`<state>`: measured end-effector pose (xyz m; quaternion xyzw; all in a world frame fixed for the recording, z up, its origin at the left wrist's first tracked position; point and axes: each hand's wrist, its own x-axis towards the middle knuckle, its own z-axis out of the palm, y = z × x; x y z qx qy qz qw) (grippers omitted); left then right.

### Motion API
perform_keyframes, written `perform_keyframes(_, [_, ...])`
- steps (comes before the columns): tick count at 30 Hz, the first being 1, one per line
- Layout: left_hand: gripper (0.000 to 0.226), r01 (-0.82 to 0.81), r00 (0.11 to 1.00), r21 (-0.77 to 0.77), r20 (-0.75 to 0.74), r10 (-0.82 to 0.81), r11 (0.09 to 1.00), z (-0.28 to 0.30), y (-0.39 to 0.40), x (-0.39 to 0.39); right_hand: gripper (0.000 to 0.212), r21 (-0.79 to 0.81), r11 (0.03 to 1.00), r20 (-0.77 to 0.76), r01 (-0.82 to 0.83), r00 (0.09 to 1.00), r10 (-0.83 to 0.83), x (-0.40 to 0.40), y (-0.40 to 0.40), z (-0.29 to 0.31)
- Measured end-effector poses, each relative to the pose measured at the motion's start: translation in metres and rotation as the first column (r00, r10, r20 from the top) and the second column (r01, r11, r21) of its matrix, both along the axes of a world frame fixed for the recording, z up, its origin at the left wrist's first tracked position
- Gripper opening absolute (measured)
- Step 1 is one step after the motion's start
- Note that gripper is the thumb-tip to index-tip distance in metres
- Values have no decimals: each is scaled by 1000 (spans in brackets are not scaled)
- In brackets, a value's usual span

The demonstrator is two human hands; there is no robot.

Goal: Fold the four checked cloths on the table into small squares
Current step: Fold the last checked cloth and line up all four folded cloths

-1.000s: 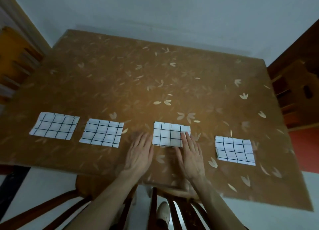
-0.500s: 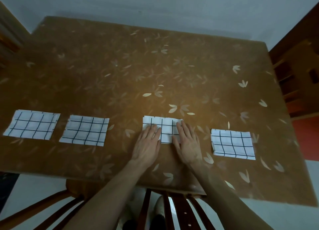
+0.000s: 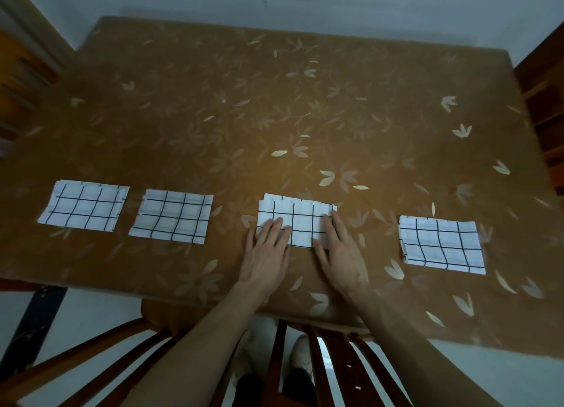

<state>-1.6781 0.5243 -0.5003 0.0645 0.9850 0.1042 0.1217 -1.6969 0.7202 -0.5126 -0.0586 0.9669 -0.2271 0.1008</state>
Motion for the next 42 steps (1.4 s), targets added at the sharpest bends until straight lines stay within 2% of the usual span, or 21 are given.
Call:
perform_keyframes(5, [51,-54,998,29,10,54,998,-2,-30,12,63,-44,997,-37,-60,998,59,3,-27,-12])
perform_keyframes(10, [51,-30,1000,43,-7,30,999,0,-54,17,56,56,998,-99,-40,994,45,8,-42,-10])
perform_keyframes(14, [53,23,999,51,-31,-21,998,-2,-55,12,64,113,993,-93,-33,995,44,10,-38,-14])
perform_keyframes(19, [55,51,998,75,-41,-48,996,-7,-51,5,63,178,984,-99,-3,995,21,12,-36,-19])
perform_keyframes(36, [62,66,997,47,-38,-64,997,-9,-59,-1,59,199,979,-123,45,992,-21,13,-45,-22])
perform_keyframes(42, [59,76,996,53,-42,-73,996,-10,-60,0,60,189,981,-86,50,996,-35,11,-45,-14])
